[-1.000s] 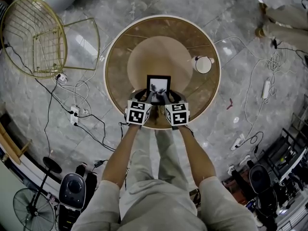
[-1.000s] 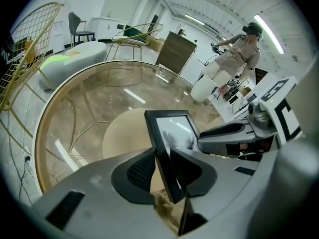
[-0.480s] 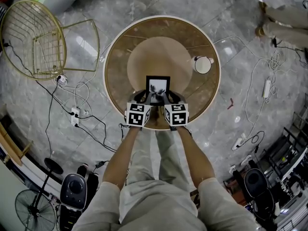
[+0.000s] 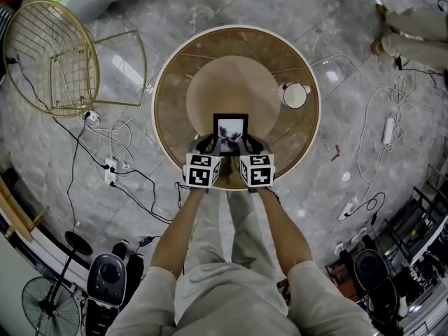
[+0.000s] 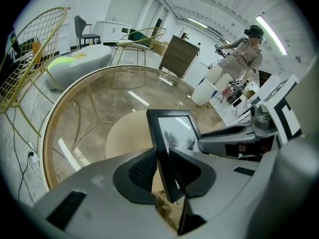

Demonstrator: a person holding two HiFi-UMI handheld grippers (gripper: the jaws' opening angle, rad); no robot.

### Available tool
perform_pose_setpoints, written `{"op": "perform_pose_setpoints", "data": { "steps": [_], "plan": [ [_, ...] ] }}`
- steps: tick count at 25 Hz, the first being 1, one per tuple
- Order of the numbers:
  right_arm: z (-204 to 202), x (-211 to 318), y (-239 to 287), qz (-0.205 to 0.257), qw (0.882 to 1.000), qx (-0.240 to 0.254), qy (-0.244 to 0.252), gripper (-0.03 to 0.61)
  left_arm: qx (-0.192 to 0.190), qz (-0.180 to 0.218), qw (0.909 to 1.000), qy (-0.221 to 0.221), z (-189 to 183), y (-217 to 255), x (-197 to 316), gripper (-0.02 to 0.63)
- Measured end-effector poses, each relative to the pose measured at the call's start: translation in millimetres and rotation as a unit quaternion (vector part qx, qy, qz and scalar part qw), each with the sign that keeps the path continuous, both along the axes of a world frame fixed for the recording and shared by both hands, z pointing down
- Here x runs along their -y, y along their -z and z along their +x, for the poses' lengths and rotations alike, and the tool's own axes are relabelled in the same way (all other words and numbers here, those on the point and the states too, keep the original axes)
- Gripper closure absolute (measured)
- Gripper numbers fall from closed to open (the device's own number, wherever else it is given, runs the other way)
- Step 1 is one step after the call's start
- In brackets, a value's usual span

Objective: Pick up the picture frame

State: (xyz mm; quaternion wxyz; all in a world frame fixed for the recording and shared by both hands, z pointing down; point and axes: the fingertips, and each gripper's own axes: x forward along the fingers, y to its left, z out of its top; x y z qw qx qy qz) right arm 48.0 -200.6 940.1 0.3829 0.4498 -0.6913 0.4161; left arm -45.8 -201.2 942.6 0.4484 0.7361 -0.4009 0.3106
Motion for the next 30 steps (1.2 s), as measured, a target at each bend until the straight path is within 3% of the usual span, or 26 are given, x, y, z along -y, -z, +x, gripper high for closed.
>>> {"op": "perform_pose_setpoints", "data": {
  "steps": [30],
  "plan": [
    [-3.3, 33.1, 141.5, 0.146, 0.989, -0.016, 0.007, 0.502, 0.000, 0.121, 0.9918, 0.040, -3.7, 135.1, 30.3, 0.538]
  ]
}}
